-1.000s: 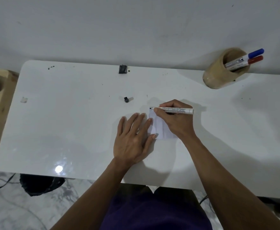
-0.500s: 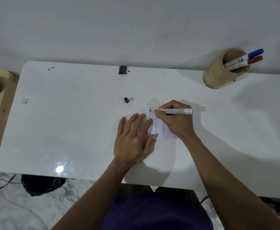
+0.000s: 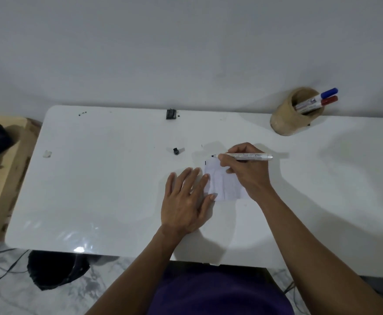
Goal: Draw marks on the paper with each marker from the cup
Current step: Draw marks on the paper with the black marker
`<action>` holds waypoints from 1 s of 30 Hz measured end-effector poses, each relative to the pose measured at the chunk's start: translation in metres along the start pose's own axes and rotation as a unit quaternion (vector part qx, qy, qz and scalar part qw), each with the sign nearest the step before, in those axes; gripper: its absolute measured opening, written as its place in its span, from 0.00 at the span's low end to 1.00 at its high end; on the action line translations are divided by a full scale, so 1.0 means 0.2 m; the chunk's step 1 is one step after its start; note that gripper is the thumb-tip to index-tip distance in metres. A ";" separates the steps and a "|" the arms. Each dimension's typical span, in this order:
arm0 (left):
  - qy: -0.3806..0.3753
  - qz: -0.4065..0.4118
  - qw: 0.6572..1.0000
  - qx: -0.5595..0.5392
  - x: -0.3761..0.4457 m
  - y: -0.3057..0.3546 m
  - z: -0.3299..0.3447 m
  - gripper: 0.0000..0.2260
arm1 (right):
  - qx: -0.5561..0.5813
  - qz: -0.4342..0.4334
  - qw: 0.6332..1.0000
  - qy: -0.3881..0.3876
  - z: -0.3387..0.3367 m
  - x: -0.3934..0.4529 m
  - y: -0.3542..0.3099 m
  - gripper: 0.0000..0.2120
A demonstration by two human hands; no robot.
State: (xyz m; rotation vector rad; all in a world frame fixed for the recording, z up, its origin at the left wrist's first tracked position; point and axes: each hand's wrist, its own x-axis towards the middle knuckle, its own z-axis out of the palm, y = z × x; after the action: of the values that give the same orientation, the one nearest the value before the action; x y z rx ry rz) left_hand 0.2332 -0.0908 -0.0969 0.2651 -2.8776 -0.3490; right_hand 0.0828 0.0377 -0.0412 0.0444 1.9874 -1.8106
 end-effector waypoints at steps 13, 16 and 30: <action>-0.107 -0.202 0.970 -0.088 0.44 -0.21 -0.25 0.17 | 0.188 0.044 0.981 0.037 -0.03 -0.22 -0.09 0.11; -0.158 -0.177 0.970 -0.057 0.49 -0.26 -0.23 0.13 | 0.191 0.047 0.979 0.052 0.00 -0.25 -0.07 0.13; -0.057 -0.297 0.819 -0.487 0.38 -0.16 -0.43 0.05 | 0.136 0.005 0.990 0.042 0.12 -0.27 -0.26 0.04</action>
State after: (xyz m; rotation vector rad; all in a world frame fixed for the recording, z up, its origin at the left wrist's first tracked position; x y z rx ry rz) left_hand 0.1861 -0.1559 -0.0090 0.9236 -2.2168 -1.8774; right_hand 0.1223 0.0217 0.0249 0.2180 1.7760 -2.0922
